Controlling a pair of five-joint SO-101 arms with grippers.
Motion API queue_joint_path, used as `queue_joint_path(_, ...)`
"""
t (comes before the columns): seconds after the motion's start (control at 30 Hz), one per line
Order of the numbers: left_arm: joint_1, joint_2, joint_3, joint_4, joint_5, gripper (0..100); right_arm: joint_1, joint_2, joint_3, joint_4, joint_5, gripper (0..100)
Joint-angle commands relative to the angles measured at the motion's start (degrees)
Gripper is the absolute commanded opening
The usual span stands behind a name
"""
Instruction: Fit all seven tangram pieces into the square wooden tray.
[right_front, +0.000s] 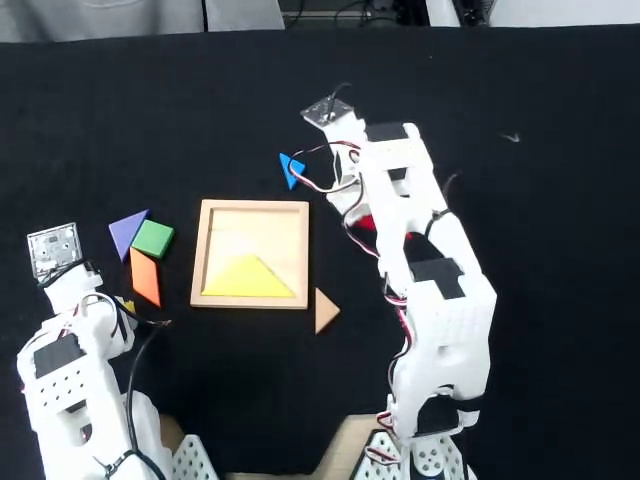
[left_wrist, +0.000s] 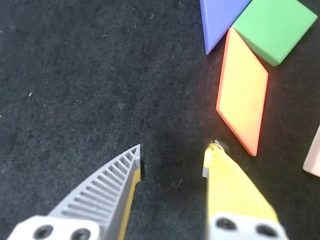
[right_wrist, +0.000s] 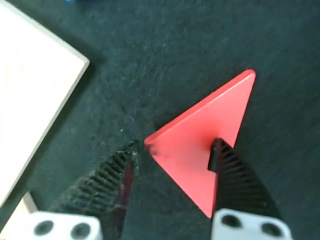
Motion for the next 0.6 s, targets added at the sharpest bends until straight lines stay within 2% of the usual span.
queue_joint_path(0.0, 0.48, -0.7, -0.22, -0.97, -0.53, 21, 0.88, -0.75, -3.38, 1.67, -0.09, 28.6)
queue_joint_path(0.13, 0.66, -0.7, -0.22, -0.97, -0.53, 21, 0.18, 0.4, -1.1, 1.32, 3.96, 31.4)
queue_joint_path(0.57, 0.48, -0.7, -0.22, -0.97, -0.53, 21, -0.7, 2.68, -1.36, -0.97, 3.16, 30.0)
